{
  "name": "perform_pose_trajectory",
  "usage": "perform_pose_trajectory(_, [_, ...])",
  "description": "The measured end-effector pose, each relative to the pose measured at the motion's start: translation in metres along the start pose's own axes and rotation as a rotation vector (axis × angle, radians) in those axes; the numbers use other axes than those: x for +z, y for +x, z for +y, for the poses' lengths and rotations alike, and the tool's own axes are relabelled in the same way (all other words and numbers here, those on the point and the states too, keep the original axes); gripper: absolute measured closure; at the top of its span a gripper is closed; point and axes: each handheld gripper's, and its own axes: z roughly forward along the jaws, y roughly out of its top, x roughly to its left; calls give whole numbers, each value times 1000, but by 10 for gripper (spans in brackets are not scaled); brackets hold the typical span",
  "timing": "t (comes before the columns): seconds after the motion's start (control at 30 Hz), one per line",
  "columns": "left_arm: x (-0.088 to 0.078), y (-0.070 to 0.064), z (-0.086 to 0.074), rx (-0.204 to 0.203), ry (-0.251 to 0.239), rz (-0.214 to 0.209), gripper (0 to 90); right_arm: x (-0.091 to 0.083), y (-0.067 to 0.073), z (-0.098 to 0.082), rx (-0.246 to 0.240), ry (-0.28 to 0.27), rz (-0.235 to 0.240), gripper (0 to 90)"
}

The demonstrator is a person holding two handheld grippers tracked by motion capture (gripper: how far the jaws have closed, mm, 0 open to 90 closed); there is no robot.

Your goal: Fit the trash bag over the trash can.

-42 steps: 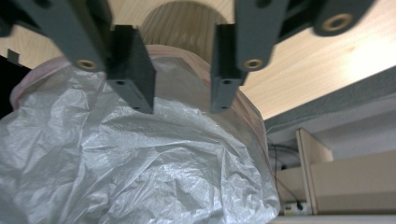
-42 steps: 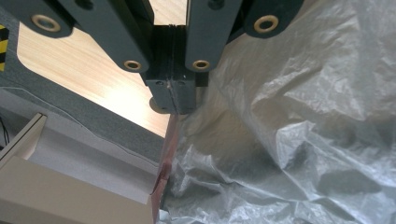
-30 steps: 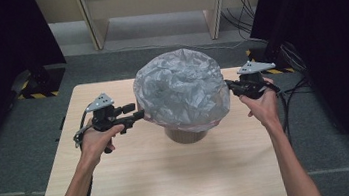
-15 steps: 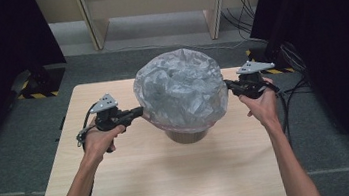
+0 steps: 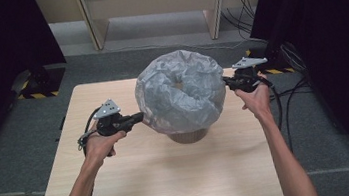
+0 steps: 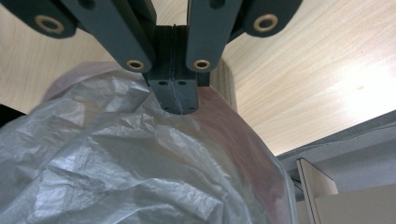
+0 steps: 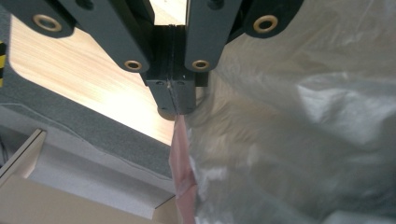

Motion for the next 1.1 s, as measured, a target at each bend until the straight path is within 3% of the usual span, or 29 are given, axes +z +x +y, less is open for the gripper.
perform_pose_trajectory(0.23, [9, -3, -8, 4, 6, -11, 900, 28, -10, 2, 3, 16, 0, 900])
perform_pose_trajectory(0.43, [20, -3, -18, 5, 18, -9, 900, 60, -16, -2, 4, 80, 11, 900])
perform_pose_trajectory(0.8, [43, 5, -47, 6, 80, 29, 900, 92, -19, -28, 39, 154, 45, 900])
perform_pose_trajectory(1.1, [65, 9, -68, 46, 155, 78, 900, 114, -20, -57, 58, 220, 42, 900])
